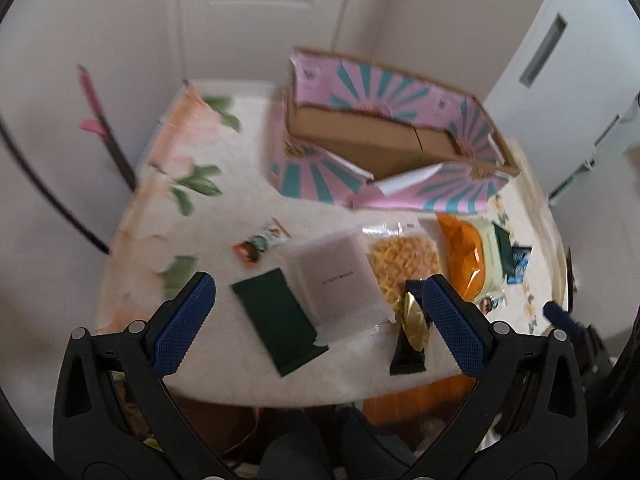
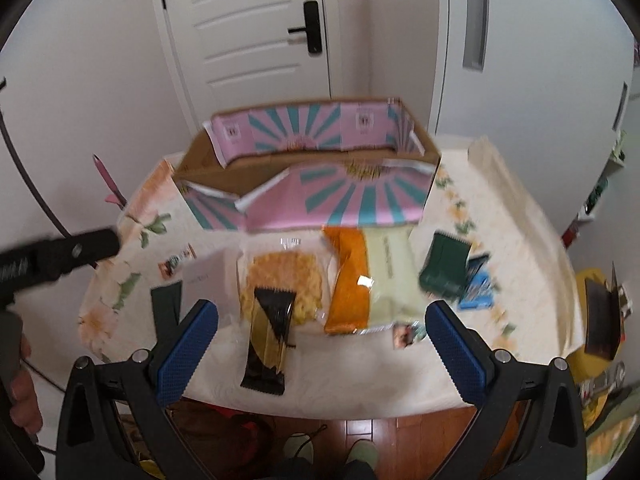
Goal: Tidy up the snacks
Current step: 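Lower the left tool to the white packet while the right tool lowers to the black-gold bar, then close the left tool on the white packet while the right tool grasps the black-gold bar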
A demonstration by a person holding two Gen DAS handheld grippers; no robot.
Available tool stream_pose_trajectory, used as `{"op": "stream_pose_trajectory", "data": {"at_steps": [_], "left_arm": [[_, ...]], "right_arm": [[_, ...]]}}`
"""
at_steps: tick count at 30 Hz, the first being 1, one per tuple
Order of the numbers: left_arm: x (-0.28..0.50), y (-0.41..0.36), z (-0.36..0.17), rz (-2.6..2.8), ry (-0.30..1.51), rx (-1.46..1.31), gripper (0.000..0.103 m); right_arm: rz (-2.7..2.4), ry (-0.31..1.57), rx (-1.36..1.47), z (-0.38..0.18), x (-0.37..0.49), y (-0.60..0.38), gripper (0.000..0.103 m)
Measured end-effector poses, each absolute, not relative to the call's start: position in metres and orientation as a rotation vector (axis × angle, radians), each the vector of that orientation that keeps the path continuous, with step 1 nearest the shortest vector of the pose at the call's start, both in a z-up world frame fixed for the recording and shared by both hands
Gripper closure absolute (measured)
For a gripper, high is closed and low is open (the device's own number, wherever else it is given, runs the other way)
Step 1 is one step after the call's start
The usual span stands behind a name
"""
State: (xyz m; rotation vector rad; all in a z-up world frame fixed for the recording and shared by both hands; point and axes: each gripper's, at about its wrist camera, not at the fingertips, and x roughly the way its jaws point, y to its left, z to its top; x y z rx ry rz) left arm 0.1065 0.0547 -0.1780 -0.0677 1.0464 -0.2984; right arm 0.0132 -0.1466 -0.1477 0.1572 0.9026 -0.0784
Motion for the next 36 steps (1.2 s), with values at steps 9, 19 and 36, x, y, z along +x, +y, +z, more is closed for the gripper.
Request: {"op": "stream_pose_trajectory", "data": {"at_steps": [9,19,36], "left_arm": [[0.139,0.029,-0.239,-0.383,1.198,-0.063,0.000],[0.157,0.009,-0.268,-0.374,1.274,-0.037,0.003],[0.163,0.003,-0.287,-0.362,1.314,-0.044,0.030]], "right_arm": [[-0.124,0.953,0.158,-0.208,0.020,-0.118,0.004],[-0.123,0.990,0.113,-0.236,0.034,-0.097,0.020],[-0.123,1.058,0.100,-0.252,0.048,-0.080,0.063]]}}
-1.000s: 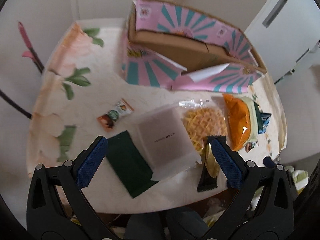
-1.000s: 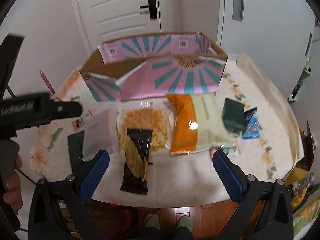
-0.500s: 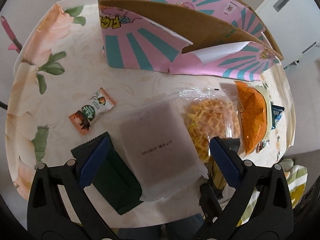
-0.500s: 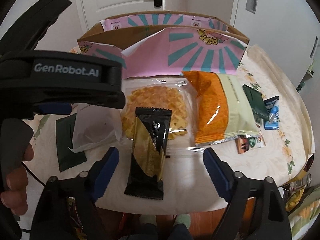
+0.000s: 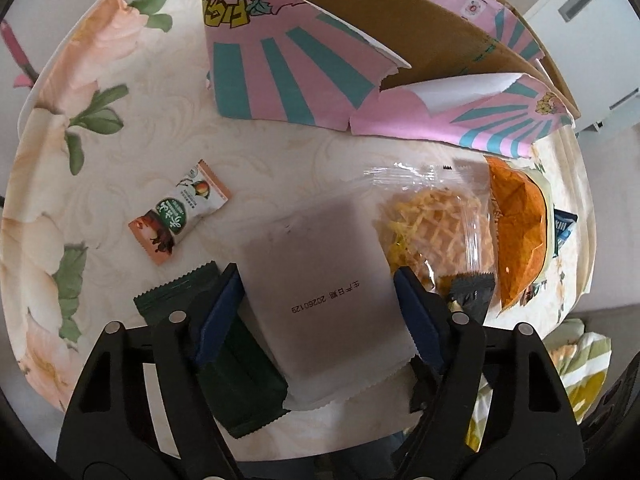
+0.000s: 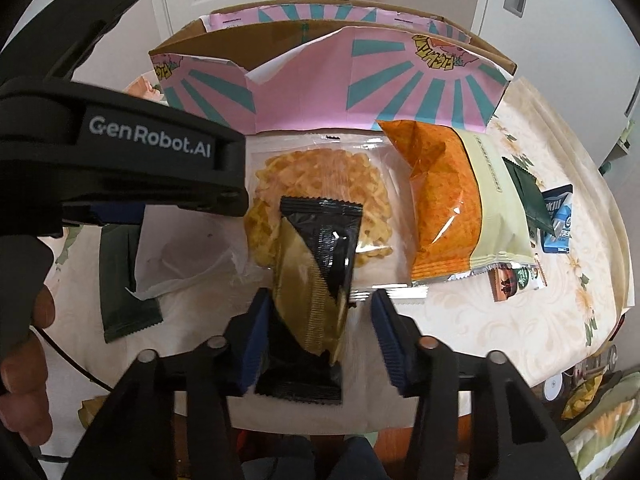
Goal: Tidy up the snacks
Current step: 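Close the left tool on the white packet while the right tool grasps the black-gold bar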
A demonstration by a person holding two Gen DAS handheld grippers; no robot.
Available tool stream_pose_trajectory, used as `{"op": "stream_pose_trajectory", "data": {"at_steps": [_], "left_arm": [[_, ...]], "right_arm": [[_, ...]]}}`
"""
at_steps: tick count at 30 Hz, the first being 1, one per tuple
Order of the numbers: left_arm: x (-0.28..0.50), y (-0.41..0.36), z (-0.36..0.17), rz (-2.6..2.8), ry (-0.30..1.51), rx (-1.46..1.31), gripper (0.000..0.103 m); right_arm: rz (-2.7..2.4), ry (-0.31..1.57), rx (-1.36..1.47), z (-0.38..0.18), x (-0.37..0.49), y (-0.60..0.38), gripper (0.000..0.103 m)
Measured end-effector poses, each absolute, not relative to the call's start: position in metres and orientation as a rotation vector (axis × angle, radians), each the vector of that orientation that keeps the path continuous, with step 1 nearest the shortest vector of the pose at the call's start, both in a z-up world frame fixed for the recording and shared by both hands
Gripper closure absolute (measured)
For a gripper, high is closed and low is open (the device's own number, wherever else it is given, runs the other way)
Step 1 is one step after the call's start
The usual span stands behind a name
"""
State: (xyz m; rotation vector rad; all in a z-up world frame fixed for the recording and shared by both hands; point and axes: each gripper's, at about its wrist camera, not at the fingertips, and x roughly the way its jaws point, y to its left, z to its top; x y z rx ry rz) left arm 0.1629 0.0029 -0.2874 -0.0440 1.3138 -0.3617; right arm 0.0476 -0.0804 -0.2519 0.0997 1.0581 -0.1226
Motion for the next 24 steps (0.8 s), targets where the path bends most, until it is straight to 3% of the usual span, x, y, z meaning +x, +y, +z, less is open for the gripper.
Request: {"op": "stream_pose_trajectory", "data": {"at_steps": [1,4,24], "left_arm": [[0.162,0.004,-0.287,-0.363,1.312,-0.043,0.031],[0.162,0.005,-0.287,-0.367,1.310,-0.054,0.032],[0.147,0.046,-0.257,-0.395,1.245,-0.105,0.035]], "right_arm": [[-0.119,1.058,0.098,-0.252,0.048,-0.079,0.070],[-0.119,1.060,0.075,-0.252,0.049,-0.074,0.072],[-0.115,1.023,0.113,-0.235,0.048,-0.090,0.073]]}}
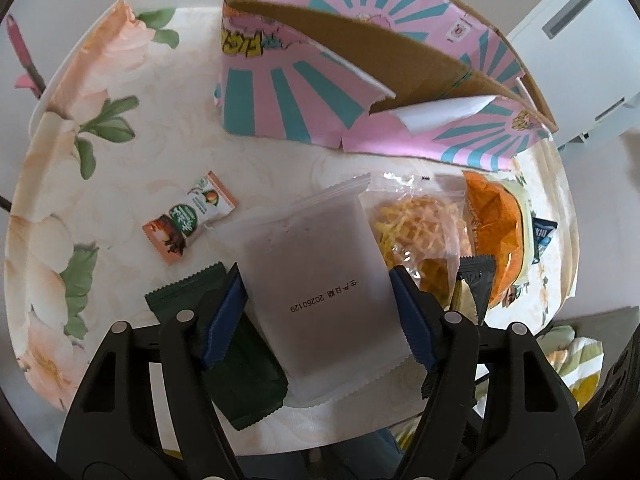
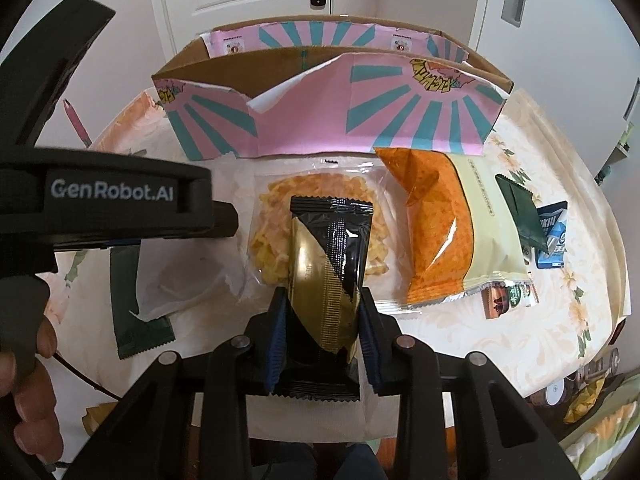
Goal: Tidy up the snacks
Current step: 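Close the left tool on the white packet while the right tool grasps the black-gold bar, then carry the white packet into the box while the right tool carries the black-gold bar there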
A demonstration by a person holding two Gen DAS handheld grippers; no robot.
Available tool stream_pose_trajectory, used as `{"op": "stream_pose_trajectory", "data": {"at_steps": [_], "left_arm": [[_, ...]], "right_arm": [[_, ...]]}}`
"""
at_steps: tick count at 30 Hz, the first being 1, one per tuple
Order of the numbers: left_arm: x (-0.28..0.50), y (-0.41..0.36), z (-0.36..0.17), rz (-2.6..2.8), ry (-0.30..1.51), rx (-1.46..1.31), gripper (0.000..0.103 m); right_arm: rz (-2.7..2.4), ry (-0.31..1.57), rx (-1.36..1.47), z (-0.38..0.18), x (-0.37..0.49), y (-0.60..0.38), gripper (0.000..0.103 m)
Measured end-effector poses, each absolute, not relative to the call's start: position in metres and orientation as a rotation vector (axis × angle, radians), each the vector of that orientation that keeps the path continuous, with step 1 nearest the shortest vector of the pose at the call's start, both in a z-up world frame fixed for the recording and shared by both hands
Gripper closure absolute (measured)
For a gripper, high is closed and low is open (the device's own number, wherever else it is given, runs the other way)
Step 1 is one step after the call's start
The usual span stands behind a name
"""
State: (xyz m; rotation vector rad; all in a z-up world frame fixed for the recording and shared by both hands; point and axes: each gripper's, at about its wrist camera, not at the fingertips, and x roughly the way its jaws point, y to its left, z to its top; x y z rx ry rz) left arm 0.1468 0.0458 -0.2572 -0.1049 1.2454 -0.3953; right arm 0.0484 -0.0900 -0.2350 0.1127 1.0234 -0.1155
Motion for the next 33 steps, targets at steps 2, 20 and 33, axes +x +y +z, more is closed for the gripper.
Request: {"op": "stream_pose_trajectory", "data": {"at_steps": [2,20,33], "left_arm": [[0.147,0.048,-0.251,-0.399,1.232,-0.109,0.035],[0.146,0.042,-0.161,-0.462,1.051,-0.165,0.036],[0.190,0.012,-0.093,-0.459,0.910,-0.156,0.036]], "right_arm": [[-0.117,1.016,0.112,-0.230,0.049,-0.092,0.073],[-0.131,0.871,0.117,-0.146,0.064,-0.115,0.073],[-0.061,0.777,0.138,-0.074,0.121,-0.161,0.073]]}}
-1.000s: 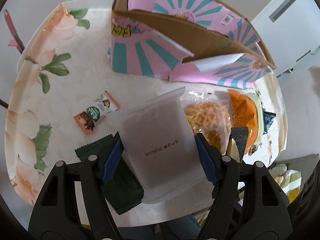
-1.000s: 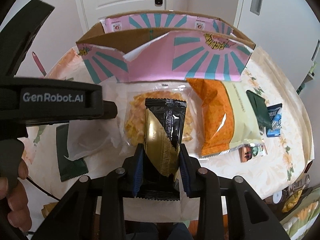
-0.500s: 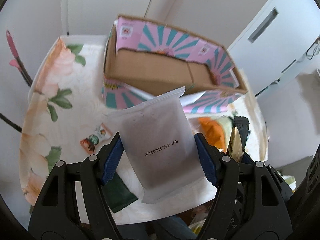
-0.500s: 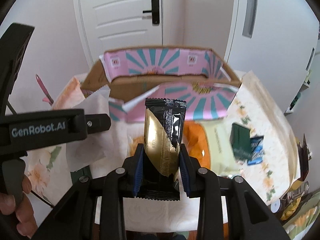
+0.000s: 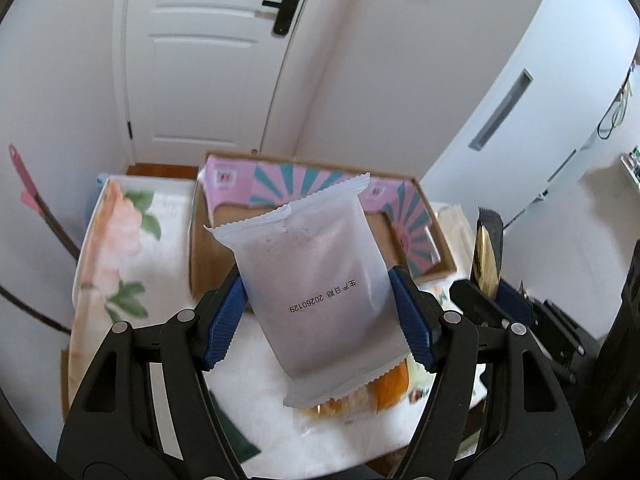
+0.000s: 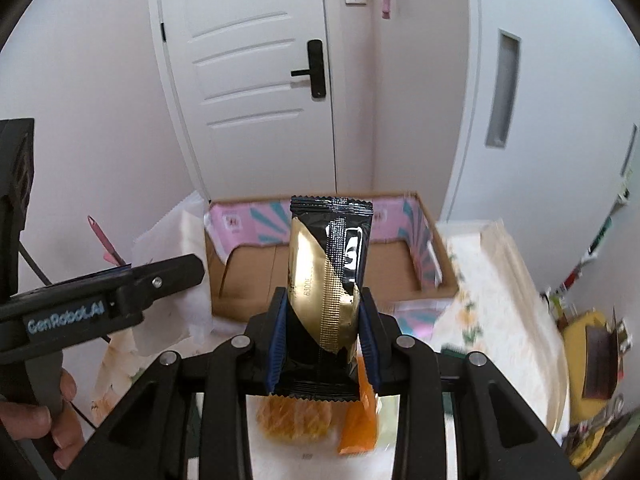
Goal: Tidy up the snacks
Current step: 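Carry the white packet into the box while the right tool carries the black-gold bar there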
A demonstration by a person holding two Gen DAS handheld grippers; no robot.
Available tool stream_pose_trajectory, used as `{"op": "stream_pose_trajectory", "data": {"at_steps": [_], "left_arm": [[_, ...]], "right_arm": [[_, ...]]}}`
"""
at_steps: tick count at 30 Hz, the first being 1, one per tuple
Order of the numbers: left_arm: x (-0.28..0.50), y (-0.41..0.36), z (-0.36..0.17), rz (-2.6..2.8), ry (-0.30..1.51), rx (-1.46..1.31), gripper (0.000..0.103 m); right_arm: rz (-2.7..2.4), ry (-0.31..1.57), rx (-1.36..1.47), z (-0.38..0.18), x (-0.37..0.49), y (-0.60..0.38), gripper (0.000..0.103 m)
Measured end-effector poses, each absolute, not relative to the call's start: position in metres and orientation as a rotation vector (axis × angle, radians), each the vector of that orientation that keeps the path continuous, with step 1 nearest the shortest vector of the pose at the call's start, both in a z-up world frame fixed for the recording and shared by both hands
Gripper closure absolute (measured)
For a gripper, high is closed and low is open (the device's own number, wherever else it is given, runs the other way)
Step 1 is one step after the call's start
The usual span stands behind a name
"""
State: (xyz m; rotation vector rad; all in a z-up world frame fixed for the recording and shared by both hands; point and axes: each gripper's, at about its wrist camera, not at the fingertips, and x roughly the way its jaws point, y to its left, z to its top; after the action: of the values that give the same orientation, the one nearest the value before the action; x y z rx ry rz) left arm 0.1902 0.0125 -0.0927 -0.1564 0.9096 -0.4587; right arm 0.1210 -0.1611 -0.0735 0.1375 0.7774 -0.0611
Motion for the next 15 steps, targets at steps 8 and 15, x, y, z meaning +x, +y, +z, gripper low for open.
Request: {"op": "stream_pose_trajectory", "data": {"at_steps": [8,15], "left_arm": [[0.240,-0.025,-0.094,-0.384,0.919,-0.163,0.036],[0.286,-0.052,-0.122,-0.318,0.987,-0.143,0.036]], "right_arm": [[0.038,0.819,0.158,-0.074,0.190,-0.205,0.073],[0.101,0.958,0.129,-0.107,0.249,-0.236,0.073]]}}
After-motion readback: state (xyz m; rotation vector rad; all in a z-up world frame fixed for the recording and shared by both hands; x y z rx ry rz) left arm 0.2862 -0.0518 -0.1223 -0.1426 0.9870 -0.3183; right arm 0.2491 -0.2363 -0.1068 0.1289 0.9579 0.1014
